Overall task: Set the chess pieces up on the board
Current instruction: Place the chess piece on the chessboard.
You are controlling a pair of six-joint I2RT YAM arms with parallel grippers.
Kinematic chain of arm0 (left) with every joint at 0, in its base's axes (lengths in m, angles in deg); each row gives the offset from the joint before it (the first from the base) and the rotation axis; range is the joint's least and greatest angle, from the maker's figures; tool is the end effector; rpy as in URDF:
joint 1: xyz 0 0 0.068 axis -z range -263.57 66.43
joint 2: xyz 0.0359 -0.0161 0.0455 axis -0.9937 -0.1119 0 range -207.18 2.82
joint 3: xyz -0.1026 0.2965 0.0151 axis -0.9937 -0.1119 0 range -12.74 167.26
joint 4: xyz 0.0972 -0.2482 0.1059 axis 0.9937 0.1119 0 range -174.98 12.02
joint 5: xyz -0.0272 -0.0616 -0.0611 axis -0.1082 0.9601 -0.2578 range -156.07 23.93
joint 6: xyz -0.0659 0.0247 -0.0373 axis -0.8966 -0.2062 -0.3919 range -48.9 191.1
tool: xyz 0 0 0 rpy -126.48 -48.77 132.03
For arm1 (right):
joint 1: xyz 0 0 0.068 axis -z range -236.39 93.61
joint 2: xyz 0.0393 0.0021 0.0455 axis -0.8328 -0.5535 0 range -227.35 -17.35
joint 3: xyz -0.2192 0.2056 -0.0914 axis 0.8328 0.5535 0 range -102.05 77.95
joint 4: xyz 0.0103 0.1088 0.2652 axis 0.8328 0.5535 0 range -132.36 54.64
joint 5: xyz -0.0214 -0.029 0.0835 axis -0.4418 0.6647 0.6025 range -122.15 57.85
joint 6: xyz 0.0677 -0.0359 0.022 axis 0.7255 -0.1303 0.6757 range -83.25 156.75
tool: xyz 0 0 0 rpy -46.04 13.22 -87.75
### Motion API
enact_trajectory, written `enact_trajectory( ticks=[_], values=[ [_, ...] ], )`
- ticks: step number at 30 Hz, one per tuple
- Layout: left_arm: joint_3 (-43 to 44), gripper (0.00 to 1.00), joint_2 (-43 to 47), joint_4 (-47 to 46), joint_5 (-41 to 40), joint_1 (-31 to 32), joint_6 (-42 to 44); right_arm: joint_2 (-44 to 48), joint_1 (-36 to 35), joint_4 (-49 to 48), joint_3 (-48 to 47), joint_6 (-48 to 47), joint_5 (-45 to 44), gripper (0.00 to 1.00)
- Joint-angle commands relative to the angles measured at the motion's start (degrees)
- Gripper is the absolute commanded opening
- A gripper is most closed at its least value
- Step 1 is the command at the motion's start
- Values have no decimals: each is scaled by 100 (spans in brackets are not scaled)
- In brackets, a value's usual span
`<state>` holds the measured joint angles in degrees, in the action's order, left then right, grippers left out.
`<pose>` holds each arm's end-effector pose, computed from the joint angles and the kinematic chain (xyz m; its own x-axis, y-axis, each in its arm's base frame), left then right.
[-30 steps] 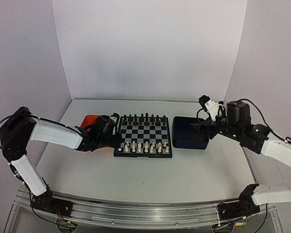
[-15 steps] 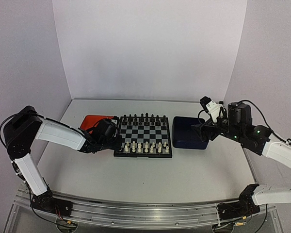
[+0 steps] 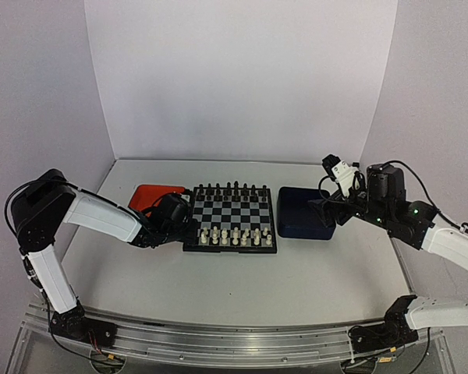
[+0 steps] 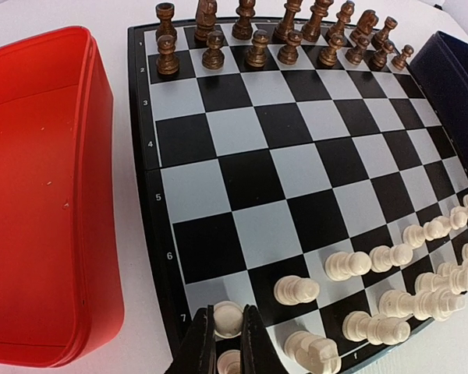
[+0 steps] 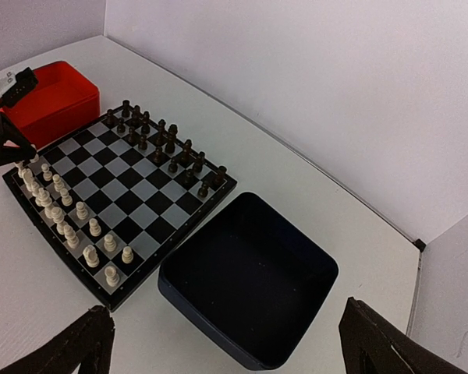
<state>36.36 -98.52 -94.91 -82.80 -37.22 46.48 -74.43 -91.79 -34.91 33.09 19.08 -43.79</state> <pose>0.2886 -0.2741 0.1417 -0.6500 0.1032 -0.7529 0.3028 0.9439 -0.1320 0.2240 0.1422 0.3244 -0.1362 -0.4614 -0.8767 -0.4762 0.8065 -0.3505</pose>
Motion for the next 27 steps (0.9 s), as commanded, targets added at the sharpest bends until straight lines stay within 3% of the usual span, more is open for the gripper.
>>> enact_trajectory(
  ticks=[1,27],
  values=[
    [140,2,-61,-222,-79,32,-85,102,-5,-16,25,51,-78,98],
    [382,11,-255,198,-177,33,-111,105,-2,3,39,-26,-208,98]
  ],
)
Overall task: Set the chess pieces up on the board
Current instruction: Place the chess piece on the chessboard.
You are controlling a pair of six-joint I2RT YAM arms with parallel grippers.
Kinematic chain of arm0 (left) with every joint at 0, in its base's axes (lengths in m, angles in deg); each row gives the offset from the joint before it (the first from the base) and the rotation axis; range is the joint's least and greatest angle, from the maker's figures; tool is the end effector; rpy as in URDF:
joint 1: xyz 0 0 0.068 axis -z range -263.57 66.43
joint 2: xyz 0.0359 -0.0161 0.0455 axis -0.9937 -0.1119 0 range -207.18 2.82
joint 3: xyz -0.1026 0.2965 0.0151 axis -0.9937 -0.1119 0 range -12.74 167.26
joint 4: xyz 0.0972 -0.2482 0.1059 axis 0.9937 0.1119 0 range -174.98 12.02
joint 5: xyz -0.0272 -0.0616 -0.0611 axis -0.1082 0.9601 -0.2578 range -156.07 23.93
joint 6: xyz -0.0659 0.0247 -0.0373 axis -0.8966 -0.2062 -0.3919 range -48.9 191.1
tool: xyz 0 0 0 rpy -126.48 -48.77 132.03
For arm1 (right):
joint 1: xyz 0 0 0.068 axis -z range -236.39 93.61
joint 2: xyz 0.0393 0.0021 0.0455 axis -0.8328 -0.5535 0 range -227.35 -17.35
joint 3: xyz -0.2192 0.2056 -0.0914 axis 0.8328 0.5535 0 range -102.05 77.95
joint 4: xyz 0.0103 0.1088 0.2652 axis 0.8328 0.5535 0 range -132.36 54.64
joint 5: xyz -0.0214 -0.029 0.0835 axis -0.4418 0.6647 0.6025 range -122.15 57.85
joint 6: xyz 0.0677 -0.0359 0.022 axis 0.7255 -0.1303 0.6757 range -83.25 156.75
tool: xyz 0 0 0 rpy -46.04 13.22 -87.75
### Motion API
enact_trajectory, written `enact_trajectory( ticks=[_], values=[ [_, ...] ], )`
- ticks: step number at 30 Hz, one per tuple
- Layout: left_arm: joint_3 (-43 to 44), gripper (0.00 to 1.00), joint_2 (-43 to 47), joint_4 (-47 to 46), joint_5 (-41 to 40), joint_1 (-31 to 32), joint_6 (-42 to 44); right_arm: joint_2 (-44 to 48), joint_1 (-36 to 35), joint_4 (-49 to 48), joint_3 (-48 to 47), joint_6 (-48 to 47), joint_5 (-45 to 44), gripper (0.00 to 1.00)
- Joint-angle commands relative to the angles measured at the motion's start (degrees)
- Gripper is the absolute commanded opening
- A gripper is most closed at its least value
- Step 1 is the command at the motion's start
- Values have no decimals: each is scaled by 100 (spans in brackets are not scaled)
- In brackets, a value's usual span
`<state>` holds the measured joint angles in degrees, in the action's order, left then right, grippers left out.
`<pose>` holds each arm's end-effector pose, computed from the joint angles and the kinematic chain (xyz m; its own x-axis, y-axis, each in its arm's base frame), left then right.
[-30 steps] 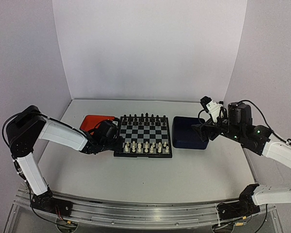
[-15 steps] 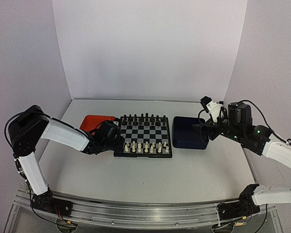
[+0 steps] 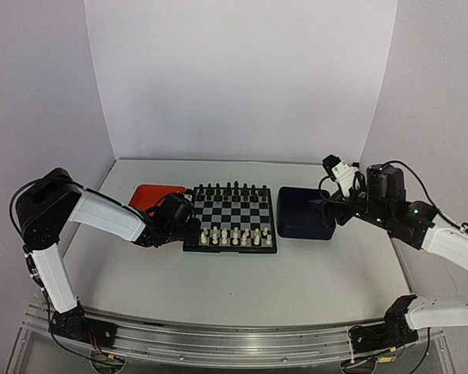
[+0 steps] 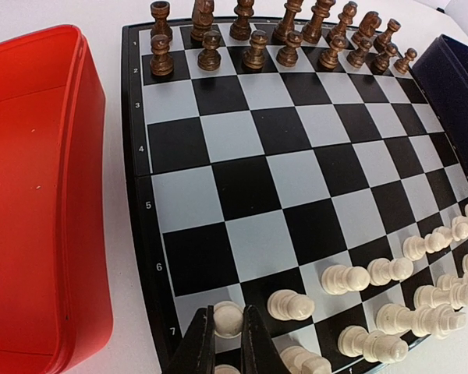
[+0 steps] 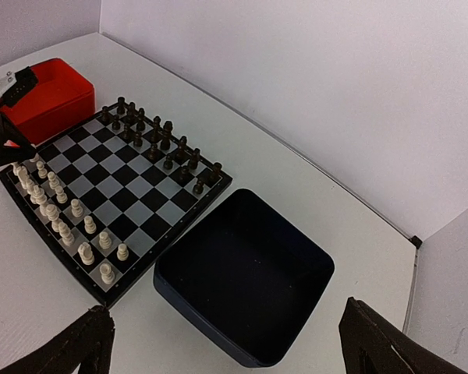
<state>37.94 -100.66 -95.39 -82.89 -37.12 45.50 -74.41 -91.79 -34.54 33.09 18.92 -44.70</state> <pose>0.2946 -0.2812 0.1370 -0.6552 0.0888 -0.7503 0.2922 0.9456 -0.1433 0.2241 0.1410 0.3237 -0.1434 -0.4685 -0.8717 -0.4652 0.8094 -0.3585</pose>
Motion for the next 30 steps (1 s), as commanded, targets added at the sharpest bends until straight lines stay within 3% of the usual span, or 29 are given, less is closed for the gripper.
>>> enact_trajectory(
  ticks=[1,11,30],
  values=[
    [230,11,-41,269,-179,23,-11,107,-2,-35,39,-10,-129,98],
    [300,19,-74,331,-132,21,71,110,-2,-35,38,-28,-161,98],
    [381,25,-75,465,-173,21,123,112,-2,-35,29,-68,-173,98]
  ],
)
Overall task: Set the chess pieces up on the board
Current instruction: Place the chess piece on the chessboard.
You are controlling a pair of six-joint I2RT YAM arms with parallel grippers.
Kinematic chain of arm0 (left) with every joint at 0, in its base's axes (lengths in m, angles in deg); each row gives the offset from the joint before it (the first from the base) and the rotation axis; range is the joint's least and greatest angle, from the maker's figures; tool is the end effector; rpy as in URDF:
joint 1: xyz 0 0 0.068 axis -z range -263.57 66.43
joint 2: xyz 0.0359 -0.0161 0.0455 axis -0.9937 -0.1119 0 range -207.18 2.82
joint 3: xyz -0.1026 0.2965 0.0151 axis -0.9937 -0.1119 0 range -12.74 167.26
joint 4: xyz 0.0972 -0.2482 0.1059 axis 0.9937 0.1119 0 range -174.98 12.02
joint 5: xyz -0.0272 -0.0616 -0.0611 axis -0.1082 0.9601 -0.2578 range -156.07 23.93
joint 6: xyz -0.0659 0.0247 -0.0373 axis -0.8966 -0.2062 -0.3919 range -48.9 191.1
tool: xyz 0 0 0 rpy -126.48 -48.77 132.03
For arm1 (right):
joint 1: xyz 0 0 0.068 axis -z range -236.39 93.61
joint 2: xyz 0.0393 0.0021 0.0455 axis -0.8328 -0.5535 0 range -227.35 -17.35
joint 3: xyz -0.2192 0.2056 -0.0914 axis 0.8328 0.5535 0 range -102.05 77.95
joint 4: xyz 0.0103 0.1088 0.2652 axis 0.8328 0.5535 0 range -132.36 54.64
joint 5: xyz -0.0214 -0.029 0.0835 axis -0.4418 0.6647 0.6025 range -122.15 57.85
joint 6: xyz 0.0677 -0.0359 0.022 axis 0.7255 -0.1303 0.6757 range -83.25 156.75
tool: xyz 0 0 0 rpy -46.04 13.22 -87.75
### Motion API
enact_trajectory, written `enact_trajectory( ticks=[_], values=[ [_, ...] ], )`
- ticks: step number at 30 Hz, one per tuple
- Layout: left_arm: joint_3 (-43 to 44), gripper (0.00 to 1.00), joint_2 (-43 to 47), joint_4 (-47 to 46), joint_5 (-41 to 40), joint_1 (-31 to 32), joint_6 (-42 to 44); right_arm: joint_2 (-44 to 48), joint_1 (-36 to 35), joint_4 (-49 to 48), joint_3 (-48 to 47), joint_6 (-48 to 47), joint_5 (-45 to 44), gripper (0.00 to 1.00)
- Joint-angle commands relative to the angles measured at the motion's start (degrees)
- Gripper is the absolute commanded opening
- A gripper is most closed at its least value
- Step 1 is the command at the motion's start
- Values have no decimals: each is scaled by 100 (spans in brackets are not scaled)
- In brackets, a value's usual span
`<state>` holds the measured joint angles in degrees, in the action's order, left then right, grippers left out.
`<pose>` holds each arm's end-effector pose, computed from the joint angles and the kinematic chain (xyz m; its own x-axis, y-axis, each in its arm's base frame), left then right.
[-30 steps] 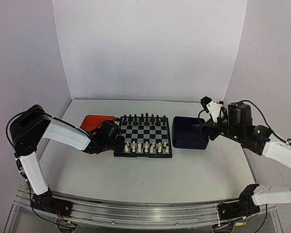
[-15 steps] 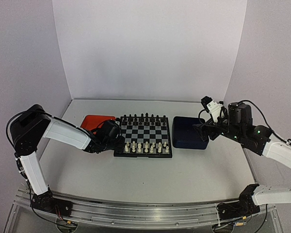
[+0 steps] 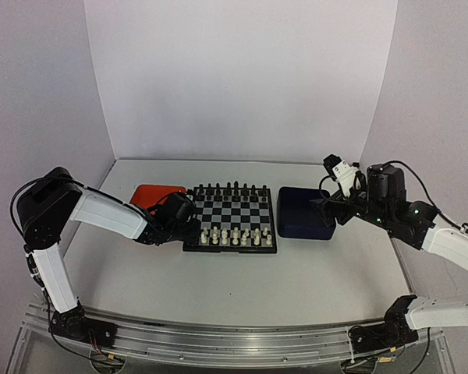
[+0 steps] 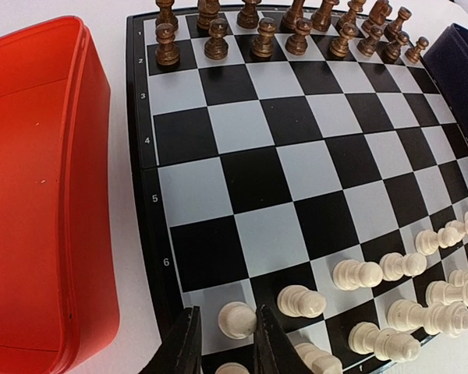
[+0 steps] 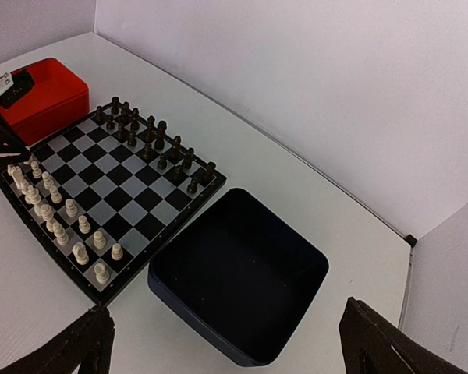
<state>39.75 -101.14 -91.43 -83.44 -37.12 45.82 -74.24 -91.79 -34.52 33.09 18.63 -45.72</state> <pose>0.2965 -0.2823 0.1369 -0.6741 0.1175 -0.7292 0.2859 0.9518 -0.1110 0.2241 0.1395 0.3244 -0.1441 -0.4732 -0.8691 -0.4503 0.8134 -0.3683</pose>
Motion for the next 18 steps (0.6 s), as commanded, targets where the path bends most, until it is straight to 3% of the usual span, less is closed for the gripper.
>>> enact_trajectory(
  ticks=[1,18],
  values=[
    [211,25,-27,81,-130,21,87,99,-2,-37,30,-42,-76,98],
    [282,31,-86,200,-86,21,84,138,-4,-37,30,-51,-75,98]
  ],
)
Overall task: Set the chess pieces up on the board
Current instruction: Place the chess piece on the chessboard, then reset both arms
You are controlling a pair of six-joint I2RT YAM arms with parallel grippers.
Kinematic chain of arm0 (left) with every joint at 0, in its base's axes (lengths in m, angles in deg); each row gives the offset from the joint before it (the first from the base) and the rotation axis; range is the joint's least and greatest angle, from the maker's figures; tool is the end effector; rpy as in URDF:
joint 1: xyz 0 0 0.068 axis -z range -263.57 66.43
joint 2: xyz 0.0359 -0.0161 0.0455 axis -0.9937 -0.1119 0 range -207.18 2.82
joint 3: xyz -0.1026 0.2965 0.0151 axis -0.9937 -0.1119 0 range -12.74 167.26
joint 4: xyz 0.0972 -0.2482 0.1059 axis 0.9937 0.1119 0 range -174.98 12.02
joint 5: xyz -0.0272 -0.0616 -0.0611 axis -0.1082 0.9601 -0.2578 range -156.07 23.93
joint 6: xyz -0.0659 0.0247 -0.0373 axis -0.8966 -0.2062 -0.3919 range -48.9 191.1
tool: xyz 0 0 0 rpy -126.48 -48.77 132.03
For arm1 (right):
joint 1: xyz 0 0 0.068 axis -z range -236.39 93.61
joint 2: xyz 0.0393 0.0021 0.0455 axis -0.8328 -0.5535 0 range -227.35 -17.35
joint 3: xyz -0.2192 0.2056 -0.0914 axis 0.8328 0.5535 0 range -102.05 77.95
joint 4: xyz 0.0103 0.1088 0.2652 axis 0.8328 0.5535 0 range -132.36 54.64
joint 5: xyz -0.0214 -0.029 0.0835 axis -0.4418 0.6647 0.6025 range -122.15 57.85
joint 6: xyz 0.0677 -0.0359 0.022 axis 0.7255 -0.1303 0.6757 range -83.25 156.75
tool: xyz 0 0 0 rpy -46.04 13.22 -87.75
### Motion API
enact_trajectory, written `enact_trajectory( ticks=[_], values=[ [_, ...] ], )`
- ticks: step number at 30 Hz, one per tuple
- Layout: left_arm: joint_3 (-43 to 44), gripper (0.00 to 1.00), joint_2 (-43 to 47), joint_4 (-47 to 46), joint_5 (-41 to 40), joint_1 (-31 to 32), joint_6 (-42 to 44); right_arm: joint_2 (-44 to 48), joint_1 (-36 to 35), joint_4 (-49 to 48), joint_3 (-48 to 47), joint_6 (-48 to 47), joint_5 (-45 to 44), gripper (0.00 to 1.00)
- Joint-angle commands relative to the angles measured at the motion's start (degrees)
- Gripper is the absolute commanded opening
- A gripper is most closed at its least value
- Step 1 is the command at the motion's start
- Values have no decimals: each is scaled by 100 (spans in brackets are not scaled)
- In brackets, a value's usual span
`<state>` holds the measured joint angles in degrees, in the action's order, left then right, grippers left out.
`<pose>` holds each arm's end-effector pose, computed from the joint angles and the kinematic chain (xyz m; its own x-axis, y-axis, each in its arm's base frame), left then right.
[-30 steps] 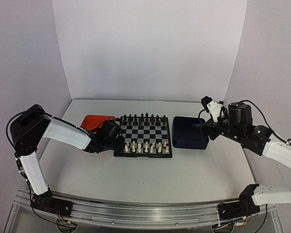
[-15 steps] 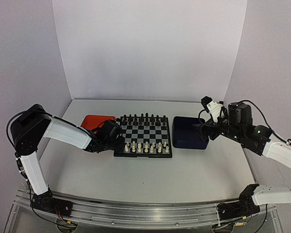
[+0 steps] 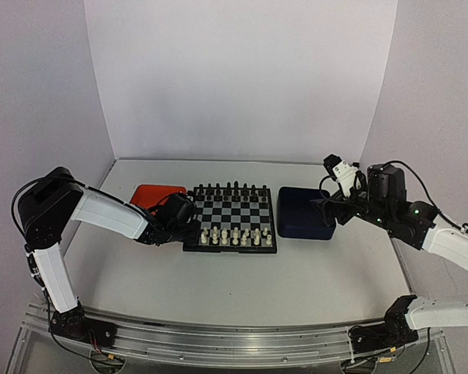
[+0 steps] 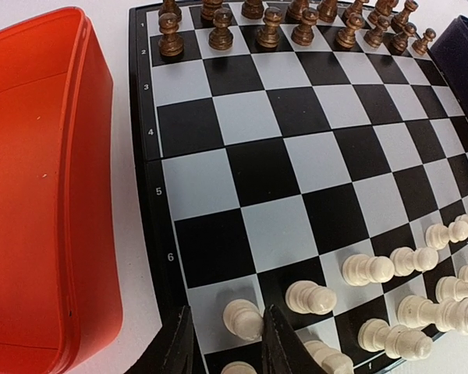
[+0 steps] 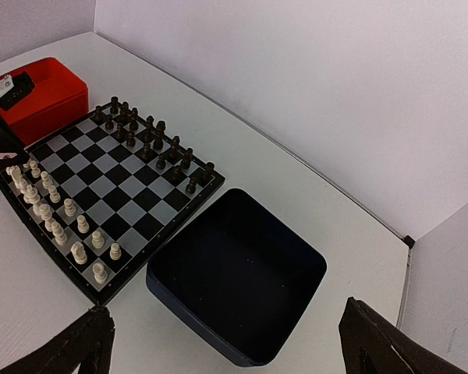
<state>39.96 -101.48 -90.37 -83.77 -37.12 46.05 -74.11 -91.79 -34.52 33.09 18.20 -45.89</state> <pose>0.2962 -0.2814 0.1340 -0.6817 0.1315 -0.7198 0.2836 0.9543 -0.0942 0.2237 0.1390 0.3250 -0.1399 -0.4785 -0.8669 -0.4482 0.8113 -0.3755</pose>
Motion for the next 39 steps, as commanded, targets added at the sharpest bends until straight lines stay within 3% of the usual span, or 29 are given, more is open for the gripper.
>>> enact_trajectory(
  ticks=[1,13,21,23,25,26,32,36,39],
  values=[
    [259,31,-49,84,-48,21,51,118,-3,-37,30,-9,-39,98],
    [364,43,390,173,-199,21,-35,90,-5,-37,4,9,-4,98],
    [704,64,1531,839,-276,23,-187,89,-6,-37,-39,131,-15,98],
    [898,75,1862,1200,-433,21,-222,91,-2,-37,-61,235,-153,98],
    [1054,96,2248,1461,-599,21,-247,49,-2,-31,-127,604,-527,98],
    [1166,99,2428,1659,-708,21,-277,11,-3,-20,-171,896,-799,98],
    [1914,100,3174,3148,-1555,25,-789,-254,5,578,-501,1612,-2698,98],
    [2340,100,3228,4644,-2266,10,-1776,-397,2,1138,-621,1774,-3461,98],
    [2346,100,3316,5353,-2300,12,-2306,-407,3,1479,-649,2146,-3941,98]
  ],
)
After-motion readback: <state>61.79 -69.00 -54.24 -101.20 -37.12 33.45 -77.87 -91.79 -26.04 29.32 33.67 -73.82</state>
